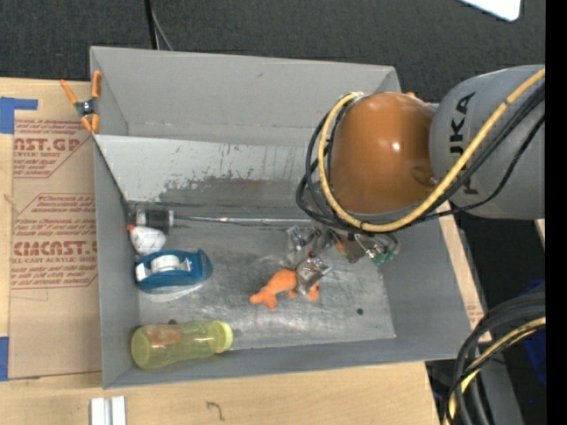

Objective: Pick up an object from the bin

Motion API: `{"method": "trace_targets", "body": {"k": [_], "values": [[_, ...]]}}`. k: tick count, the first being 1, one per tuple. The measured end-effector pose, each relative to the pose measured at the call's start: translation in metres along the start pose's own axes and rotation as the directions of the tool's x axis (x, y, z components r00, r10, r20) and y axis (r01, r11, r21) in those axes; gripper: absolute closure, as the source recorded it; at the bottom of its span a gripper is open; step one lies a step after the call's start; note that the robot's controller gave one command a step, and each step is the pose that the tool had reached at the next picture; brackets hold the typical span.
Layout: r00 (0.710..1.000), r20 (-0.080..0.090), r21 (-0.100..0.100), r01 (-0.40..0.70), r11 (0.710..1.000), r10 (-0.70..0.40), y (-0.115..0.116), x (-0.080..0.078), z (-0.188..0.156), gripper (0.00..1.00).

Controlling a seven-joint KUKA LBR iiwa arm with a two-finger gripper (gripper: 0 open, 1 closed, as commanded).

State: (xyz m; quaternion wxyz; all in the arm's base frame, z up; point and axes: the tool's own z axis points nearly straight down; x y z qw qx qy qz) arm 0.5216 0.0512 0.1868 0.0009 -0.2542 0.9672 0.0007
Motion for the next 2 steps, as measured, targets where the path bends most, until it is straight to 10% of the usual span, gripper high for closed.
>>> {"method": "trace_targets", "body": {"k": [2], "values": [[0.999, 0.012, 0.007, 0.036, 0.999, -0.036, 0.000, -0.017, -0.014, 1.00]]}}
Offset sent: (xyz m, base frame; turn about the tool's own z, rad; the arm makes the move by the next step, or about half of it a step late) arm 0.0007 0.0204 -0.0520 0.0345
